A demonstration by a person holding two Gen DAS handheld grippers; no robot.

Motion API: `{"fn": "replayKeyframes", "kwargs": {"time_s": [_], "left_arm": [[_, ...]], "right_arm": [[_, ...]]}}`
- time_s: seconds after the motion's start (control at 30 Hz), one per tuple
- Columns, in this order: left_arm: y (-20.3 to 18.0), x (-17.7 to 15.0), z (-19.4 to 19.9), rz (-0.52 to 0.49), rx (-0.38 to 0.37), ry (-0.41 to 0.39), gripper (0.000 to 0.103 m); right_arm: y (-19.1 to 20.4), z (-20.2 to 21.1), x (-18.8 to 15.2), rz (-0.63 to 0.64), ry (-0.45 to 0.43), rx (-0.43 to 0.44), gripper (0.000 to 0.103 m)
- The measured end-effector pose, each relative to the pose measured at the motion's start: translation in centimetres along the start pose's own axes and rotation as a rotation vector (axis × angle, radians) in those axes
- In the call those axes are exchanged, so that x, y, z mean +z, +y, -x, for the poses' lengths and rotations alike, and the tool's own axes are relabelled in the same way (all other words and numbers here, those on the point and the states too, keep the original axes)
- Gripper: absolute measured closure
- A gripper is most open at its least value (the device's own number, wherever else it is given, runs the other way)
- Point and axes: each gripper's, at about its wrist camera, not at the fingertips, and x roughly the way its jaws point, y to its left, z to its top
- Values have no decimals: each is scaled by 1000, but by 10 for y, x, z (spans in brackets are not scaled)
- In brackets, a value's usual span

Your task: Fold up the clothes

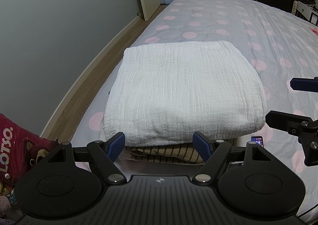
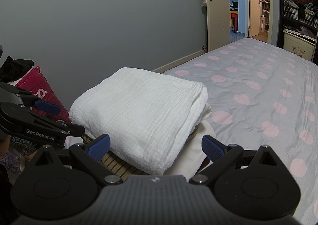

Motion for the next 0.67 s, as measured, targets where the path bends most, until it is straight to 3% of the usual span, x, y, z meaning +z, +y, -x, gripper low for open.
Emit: {"fn": "replayKeyframes", "kwargs": {"time_s": [0.67], "left_arm": [[-2,-3,2,-16,2,-15,29]], "right_arm": [[1,-3,-1,3,4,-1,3]]}}
